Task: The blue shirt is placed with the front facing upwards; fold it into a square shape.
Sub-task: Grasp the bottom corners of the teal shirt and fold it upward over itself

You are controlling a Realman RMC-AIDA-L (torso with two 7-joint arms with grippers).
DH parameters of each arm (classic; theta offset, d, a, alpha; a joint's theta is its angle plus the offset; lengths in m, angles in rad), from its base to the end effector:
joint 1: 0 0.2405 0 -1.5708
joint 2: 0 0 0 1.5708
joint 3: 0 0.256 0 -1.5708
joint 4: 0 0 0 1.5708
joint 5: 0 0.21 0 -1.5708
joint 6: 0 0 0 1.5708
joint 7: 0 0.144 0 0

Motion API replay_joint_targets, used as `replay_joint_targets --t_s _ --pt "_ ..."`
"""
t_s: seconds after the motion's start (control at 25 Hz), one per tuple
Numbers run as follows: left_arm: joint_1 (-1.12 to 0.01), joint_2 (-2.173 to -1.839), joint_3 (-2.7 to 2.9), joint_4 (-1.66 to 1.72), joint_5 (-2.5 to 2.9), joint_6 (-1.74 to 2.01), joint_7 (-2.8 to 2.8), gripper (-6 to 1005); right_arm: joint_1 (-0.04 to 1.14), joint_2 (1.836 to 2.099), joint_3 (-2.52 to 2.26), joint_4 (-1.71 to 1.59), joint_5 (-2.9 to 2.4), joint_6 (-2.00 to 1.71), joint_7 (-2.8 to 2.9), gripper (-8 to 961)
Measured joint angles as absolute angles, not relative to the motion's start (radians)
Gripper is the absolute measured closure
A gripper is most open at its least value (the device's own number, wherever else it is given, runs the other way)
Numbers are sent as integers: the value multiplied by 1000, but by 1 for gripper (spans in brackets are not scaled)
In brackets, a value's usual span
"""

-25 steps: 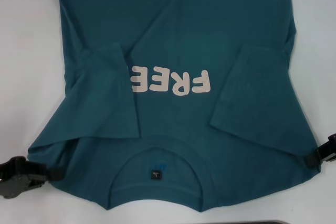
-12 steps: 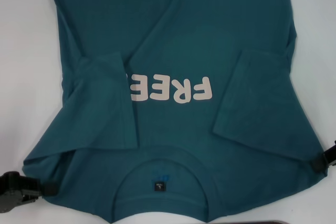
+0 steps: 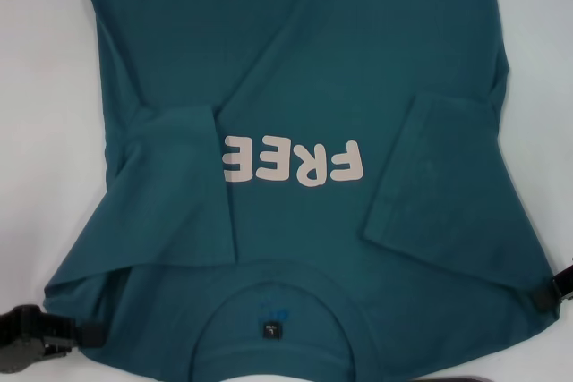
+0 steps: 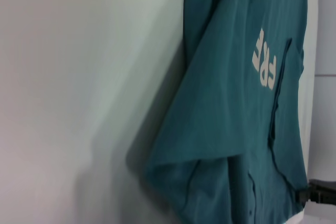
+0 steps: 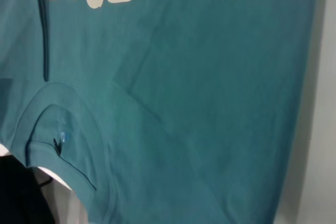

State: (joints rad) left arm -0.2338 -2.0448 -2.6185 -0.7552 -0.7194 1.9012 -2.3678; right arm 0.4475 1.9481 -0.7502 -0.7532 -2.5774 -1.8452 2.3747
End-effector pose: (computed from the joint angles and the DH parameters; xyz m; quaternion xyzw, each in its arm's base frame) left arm -0.3574 0.1842 0.0262 0.6493 0.7481 0.1254 0.0548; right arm 0.3444 0.2492 0.0452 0.7416 -0.6664 0.0705 0.0322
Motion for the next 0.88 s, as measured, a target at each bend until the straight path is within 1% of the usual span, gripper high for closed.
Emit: replay_joint_targets --t_s 0.2,0.52,0.72,0.8,0.88 --pt "-223 -2048 -2609 -754 -719 1909 -2357 987 448 1949 -742 -753 -2615 -1850 2367 921" --pt "-216 -2056 -2611 -757 -723 1921 -2336 986 452 1941 -715 -753 -2611 -1863 2354 921" --pt "-274 -2049 -2663 -753 -772 1957 -2304 986 478 1938 -636 -753 -2526 -1937 2291 921" --pt "-305 -2043 -2677 -749 -808 1965 -2305 986 490 1934 -612 -753 -2479 -1965 2274 921" --pt "-345 -2034 -2686 -746 -848 1965 -2320 986 497 1924 -595 -752 -2421 -1980 2263 922"
